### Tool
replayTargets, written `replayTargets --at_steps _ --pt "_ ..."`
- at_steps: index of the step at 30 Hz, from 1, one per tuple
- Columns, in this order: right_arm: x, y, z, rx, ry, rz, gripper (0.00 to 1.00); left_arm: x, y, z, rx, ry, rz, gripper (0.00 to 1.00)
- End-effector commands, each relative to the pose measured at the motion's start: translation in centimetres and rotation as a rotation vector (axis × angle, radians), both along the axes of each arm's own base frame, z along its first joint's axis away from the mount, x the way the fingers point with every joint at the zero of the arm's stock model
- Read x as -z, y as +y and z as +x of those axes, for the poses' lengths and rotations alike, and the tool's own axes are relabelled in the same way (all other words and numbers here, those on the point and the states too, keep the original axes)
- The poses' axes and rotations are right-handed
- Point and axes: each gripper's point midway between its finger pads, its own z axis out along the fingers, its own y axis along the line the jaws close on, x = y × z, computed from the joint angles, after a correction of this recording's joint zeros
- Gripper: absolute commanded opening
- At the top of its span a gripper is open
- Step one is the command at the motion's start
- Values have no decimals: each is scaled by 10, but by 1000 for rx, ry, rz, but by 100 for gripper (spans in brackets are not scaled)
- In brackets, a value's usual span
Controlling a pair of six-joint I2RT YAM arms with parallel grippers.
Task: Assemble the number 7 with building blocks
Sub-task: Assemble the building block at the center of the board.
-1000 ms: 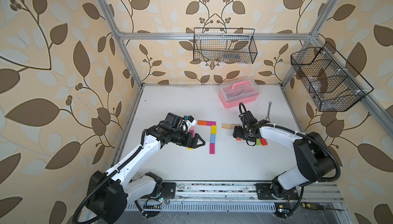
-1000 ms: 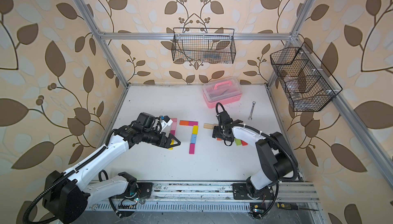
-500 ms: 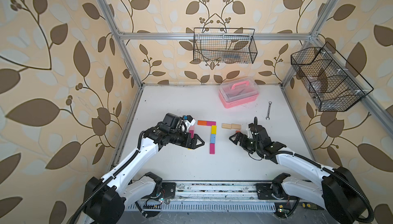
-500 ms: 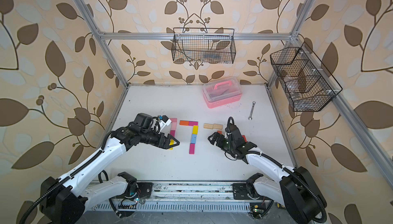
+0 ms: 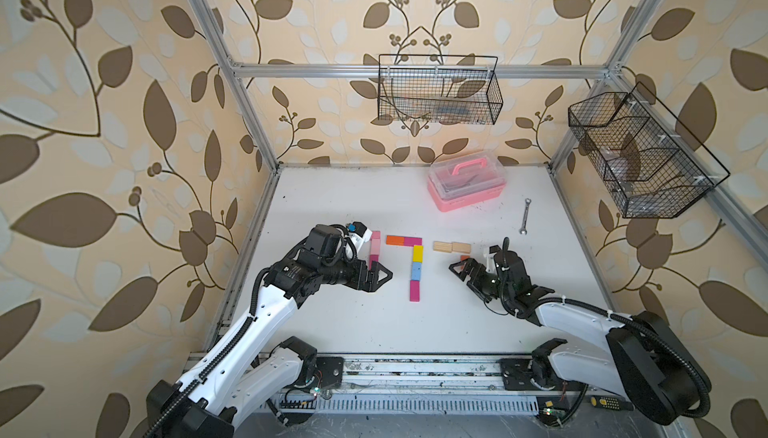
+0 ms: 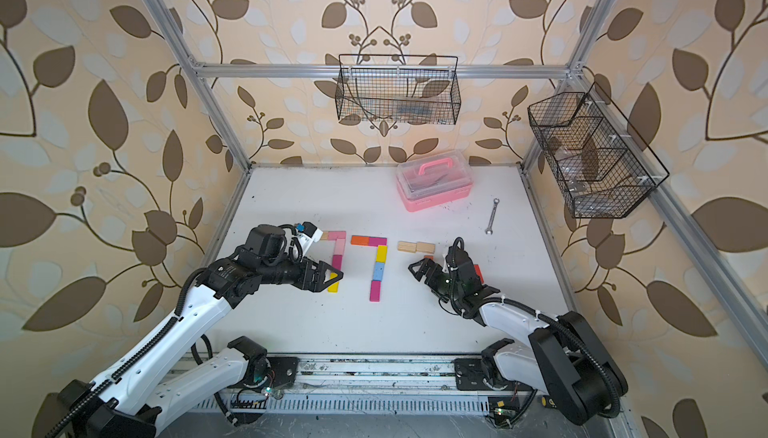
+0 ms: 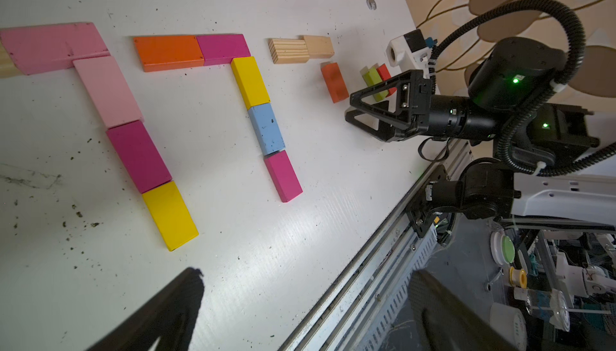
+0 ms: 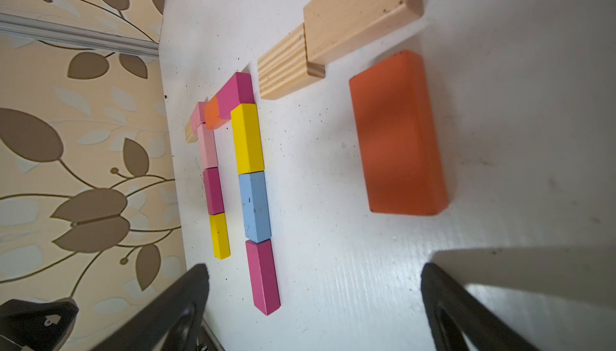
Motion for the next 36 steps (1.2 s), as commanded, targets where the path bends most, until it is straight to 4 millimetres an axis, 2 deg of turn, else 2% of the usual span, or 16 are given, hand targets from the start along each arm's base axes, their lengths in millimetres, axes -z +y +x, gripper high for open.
replayTargets --at_steps 1,19,36 --pt "6 0 1 12 15 15 100 -9 -3 -1 26 -27 -6 99" --pt "20 -5 9 34 40 9 100 -10 -4 -1 31 -29 -11 99" --pt "25 -6 13 36 46 14 100 -9 -5 -1 34 -22 -11 99"
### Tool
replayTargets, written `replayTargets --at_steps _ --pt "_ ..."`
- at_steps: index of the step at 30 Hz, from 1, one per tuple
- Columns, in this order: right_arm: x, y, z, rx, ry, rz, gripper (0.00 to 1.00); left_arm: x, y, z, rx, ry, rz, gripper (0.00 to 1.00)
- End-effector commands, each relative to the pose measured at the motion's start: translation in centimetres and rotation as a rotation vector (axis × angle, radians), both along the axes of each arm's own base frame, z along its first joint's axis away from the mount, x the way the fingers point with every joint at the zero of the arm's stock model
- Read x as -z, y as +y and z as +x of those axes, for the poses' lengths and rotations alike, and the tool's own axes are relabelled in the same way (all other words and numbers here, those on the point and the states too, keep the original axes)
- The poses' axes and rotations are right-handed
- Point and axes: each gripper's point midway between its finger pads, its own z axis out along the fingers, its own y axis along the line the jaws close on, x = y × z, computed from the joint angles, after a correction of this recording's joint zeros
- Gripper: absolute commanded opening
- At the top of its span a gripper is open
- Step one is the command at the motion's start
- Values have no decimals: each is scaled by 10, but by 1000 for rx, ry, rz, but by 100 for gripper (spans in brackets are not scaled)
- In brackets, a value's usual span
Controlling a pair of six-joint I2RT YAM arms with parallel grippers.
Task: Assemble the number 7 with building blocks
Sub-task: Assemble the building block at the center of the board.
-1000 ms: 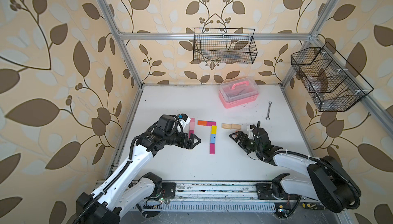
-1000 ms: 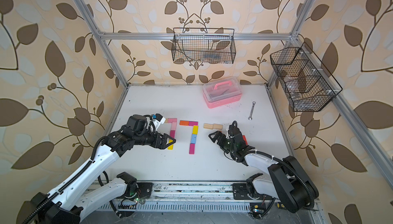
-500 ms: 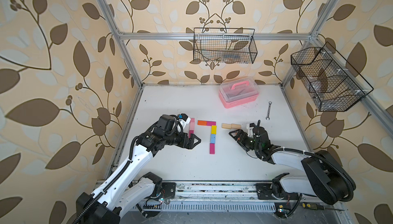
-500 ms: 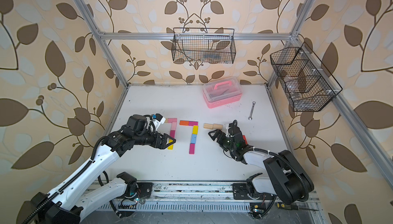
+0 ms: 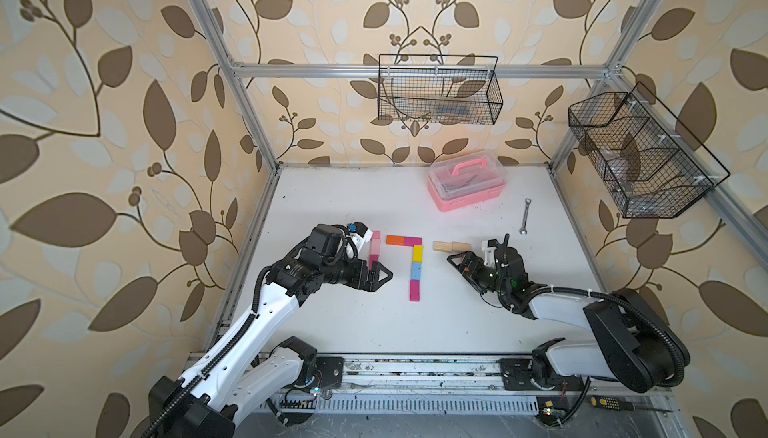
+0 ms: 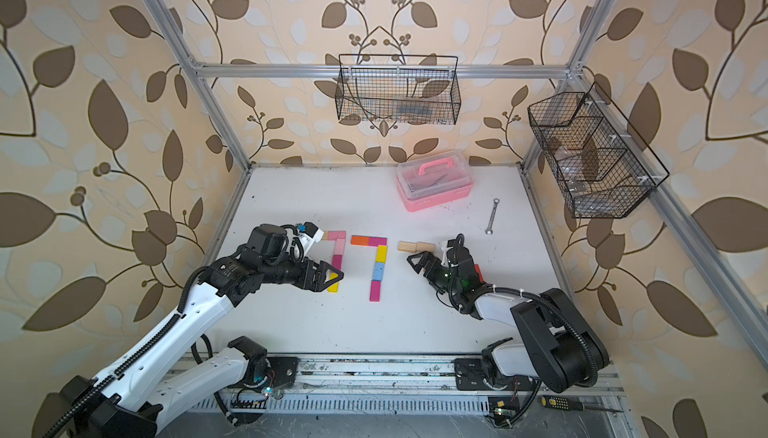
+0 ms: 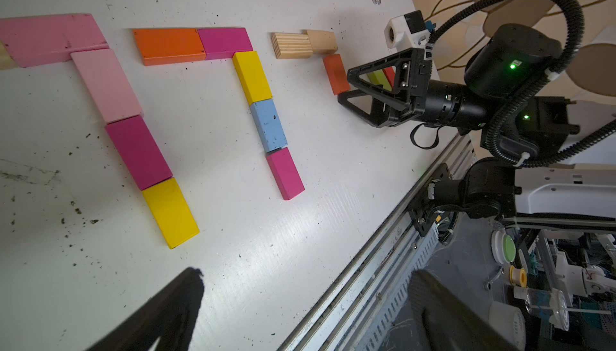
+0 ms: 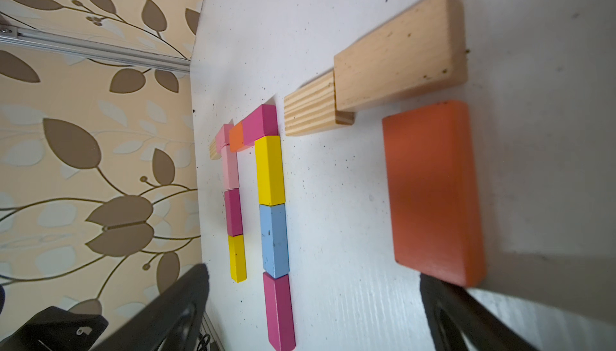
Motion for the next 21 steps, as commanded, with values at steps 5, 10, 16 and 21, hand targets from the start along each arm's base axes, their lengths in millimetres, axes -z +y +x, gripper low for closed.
replayTargets --at_steps 5,10,16,21 --pt "24 -7 -12 20 111 -33 100 -10 -5 -2 34 -26 -15 99" --pt "22 -7 -11 18 103 -31 100 -10 -5 -2 35 -25 -15 99" --pt "-11 -2 -8 -8 42 -19 100 -9 -4 -2 35 -22 -13 99" --pt "-72 -10 -5 -42 -69 -116 100 -9 -5 -3 39 -21 -16 99"
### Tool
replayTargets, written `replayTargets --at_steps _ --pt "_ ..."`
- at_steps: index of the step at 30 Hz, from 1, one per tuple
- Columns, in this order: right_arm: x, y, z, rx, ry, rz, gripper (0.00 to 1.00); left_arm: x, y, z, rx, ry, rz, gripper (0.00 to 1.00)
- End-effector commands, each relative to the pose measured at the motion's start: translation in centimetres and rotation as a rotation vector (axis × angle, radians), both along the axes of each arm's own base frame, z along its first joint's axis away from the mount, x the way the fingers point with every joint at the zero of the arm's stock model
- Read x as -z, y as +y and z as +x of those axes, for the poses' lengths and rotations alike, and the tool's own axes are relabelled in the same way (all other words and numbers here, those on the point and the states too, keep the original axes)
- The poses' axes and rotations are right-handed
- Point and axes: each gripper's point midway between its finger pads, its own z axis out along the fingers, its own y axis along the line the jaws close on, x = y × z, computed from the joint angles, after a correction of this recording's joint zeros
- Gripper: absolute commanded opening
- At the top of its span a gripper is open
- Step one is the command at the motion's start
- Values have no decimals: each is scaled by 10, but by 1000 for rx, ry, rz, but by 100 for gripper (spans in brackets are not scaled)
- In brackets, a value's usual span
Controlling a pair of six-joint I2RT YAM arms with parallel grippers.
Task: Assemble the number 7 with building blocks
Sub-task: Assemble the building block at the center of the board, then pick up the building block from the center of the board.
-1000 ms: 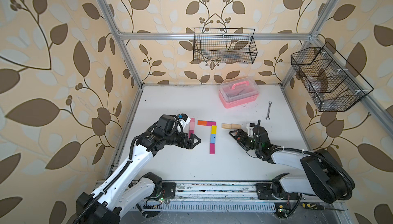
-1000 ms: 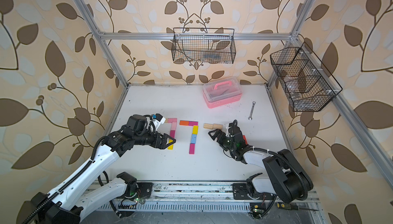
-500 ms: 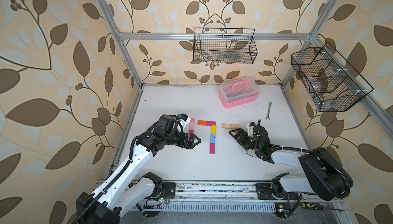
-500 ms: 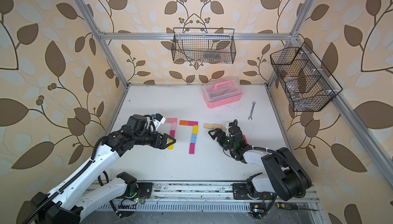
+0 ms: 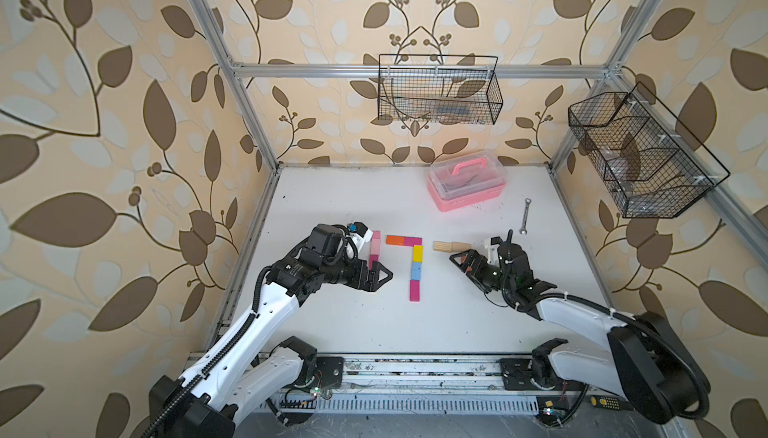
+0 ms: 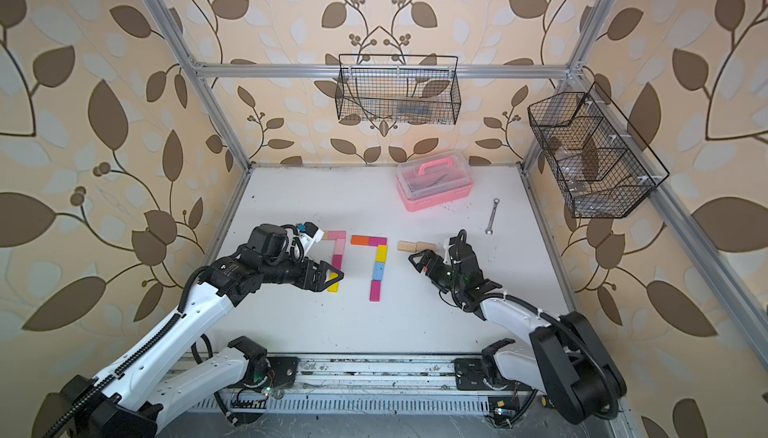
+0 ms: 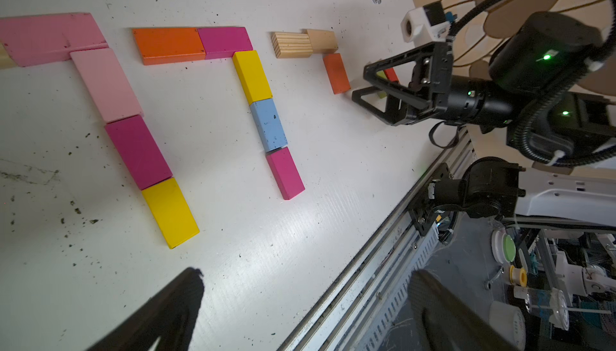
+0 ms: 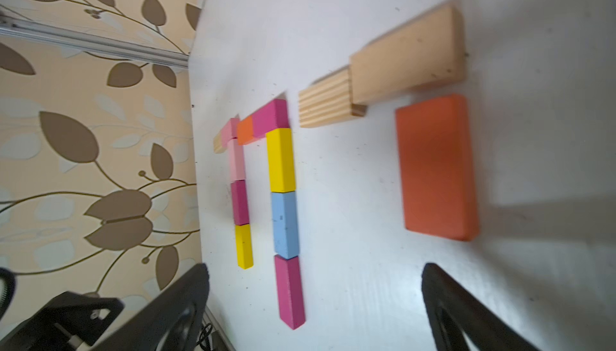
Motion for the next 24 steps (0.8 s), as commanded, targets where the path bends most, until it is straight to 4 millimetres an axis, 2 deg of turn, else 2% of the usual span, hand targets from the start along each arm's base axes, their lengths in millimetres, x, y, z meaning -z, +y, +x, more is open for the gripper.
replayTargets --at_steps 1,4,6,10,13,16,20,24 --pt "-37 -10 -4 -25 -45 -98 100 -9 -5 -3 40 -20 -20 99" --pt "-69 -29 -11 -30 -90 -182 100 -10 -5 -3 38 -23 -18 99" --pt "-78 -50 -19 -24 -75 -273 100 -11 -4 -3 36 -29 -21 99" --pt "-82 -90 -37 -56 50 -470 100 -11 -4 -3 35 -33 -19 99" --pt "-73 -108 -45 -99 147 -549 100 -9 -4 -3 33 -24 -13 99" --pt "-57 -117 -46 -110 210 -576 100 -6 -4 -2 31 -14 -7 99" --pt "-31 -120 -37 -120 256 -596 96 -4 -4 -1 29 -4 -2 99" --pt "-15 -118 -21 -125 276 -646 91 -1 -4 0 28 5 2 99"
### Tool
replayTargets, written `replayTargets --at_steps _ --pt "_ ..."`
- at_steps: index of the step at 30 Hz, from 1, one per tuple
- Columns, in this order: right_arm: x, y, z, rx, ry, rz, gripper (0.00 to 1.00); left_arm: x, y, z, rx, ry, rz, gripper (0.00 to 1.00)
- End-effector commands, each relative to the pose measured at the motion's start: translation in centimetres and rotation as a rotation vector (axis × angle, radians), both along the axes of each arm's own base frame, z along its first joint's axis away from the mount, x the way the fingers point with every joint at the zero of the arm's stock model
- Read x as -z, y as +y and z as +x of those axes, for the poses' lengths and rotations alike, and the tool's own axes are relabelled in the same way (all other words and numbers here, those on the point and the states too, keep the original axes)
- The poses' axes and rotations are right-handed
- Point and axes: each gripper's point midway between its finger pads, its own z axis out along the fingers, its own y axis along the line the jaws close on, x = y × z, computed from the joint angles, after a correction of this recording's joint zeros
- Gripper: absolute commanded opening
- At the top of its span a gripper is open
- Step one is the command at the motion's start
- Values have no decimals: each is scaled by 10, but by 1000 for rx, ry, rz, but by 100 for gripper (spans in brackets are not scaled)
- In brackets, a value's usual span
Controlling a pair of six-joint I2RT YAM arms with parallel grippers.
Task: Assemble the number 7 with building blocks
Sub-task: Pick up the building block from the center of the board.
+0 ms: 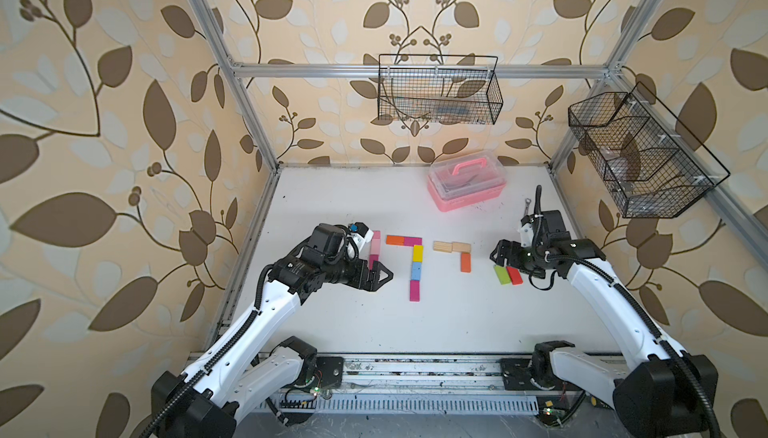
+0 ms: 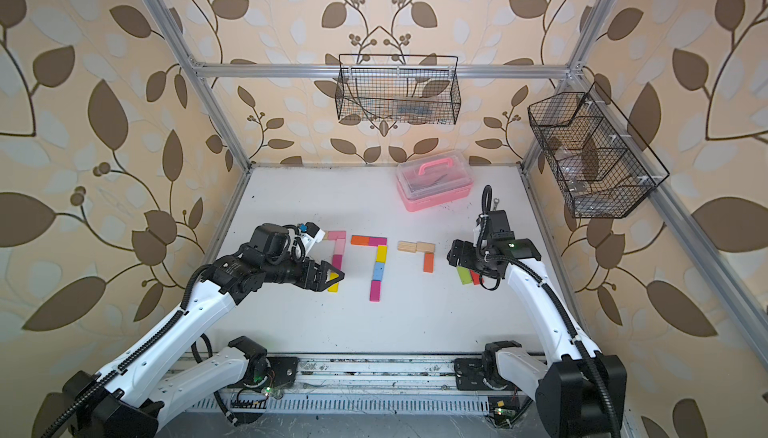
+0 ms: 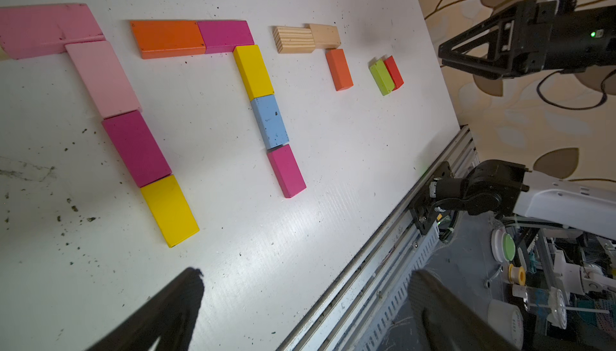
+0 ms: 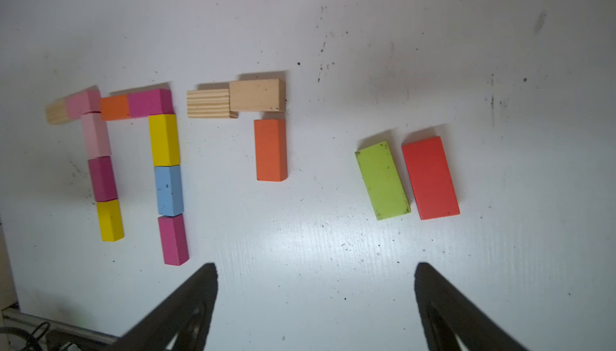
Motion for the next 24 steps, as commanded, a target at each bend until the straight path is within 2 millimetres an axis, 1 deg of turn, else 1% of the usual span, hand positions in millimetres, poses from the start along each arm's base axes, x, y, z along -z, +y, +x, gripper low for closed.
replayTargets --at_steps 1,5,8,12,20,24 --pt "19 -5 6 -25 35 -87 90 -7 -4 -1 28 -14 -6 99" --pt "46 -4 12 -41 105 -126 88 -5 -5 -2 34 -4 -10 99" --pt "61 -4 14 -47 130 -149 85 -5 -6 -2 40 0 -16 99" --pt "72 -8 16 -47 150 -179 82 -5 -8 -3 50 10 -25 99" --pt "93 -13 16 -57 197 -194 80 -5 -9 -3 52 10 -28 99" --pt "98 -13 17 -58 205 -193 79 -4 -8 -3 48 14 -24 99"
